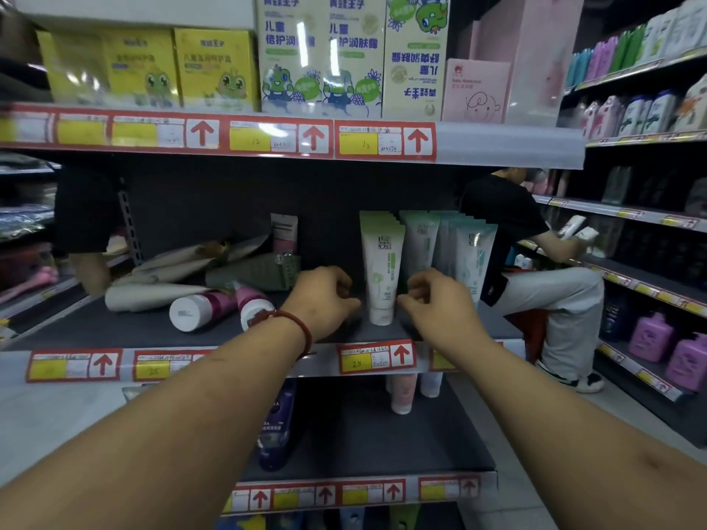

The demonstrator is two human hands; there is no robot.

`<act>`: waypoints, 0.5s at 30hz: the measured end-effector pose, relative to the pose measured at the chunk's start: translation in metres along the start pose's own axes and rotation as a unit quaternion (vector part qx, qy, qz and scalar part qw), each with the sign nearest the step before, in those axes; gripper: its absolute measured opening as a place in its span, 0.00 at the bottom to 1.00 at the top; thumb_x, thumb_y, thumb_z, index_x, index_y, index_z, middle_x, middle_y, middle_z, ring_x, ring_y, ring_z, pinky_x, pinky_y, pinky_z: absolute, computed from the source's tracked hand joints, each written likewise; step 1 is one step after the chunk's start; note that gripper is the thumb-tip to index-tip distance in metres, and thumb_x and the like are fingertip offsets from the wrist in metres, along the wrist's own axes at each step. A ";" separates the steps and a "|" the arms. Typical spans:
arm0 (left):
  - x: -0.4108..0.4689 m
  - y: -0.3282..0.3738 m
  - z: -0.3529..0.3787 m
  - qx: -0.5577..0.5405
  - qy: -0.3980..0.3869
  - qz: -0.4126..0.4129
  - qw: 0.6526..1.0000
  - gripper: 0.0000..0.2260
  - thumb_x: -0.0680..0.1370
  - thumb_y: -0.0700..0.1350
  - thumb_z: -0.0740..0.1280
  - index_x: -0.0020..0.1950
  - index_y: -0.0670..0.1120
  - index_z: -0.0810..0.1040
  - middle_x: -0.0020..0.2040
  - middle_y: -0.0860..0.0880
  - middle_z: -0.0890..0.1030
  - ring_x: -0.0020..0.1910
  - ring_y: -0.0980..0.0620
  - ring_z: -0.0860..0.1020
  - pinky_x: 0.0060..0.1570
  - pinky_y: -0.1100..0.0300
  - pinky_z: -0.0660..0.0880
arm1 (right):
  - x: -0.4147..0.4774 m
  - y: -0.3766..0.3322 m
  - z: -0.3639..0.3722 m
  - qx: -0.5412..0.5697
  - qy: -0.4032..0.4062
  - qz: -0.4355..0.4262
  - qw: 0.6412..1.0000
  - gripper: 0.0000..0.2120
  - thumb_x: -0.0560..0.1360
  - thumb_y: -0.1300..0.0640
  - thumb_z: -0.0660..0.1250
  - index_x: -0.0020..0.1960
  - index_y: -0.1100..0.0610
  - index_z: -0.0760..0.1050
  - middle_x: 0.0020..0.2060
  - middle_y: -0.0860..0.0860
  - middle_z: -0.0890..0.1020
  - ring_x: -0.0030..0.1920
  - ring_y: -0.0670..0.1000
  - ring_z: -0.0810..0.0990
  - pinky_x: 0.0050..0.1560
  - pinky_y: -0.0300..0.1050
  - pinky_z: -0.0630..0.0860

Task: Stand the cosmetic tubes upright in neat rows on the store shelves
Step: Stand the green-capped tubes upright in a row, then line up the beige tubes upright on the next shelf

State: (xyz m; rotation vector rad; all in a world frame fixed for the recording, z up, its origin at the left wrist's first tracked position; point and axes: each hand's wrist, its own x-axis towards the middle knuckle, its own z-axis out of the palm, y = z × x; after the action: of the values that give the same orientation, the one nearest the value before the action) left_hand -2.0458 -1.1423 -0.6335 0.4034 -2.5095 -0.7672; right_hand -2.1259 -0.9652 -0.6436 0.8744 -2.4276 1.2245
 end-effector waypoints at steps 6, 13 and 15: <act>-0.036 -0.010 -0.069 0.162 0.025 0.039 0.986 0.23 0.75 0.54 0.72 0.69 0.51 0.74 0.62 0.48 0.80 0.59 0.48 0.79 0.58 0.51 0.78 | -0.028 -0.047 -0.021 -0.120 -0.046 -0.080 0.988 0.22 0.76 0.51 0.70 0.68 0.52 0.72 0.63 0.49 0.76 0.61 0.51 0.76 0.60 0.48 0.76; -0.080 -0.052 -0.141 0.190 0.069 0.020 0.979 0.19 0.74 0.55 0.72 0.62 0.49 0.78 0.58 0.47 0.82 0.57 0.44 0.80 0.55 0.49 0.78 | -0.046 -0.116 -0.002 -0.129 -0.105 -0.116 0.979 0.26 0.77 0.51 0.68 0.73 0.49 0.65 0.69 0.50 0.72 0.66 0.54 0.73 0.63 0.51 0.73; -0.090 -0.070 -0.159 0.197 0.085 0.013 0.977 0.22 0.74 0.52 0.72 0.66 0.49 0.77 0.62 0.46 0.81 0.61 0.44 0.79 0.59 0.51 0.77 | -0.045 -0.134 0.013 -0.126 -0.118 -0.122 0.978 0.26 0.78 0.52 0.68 0.73 0.50 0.65 0.70 0.51 0.71 0.66 0.54 0.73 0.63 0.52 0.73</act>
State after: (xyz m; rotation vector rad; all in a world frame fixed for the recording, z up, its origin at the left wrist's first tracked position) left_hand -1.8775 -1.2325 -0.5914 0.5438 -2.4900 -0.2076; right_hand -2.0064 -1.0188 -0.5894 1.2520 -2.4859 0.7445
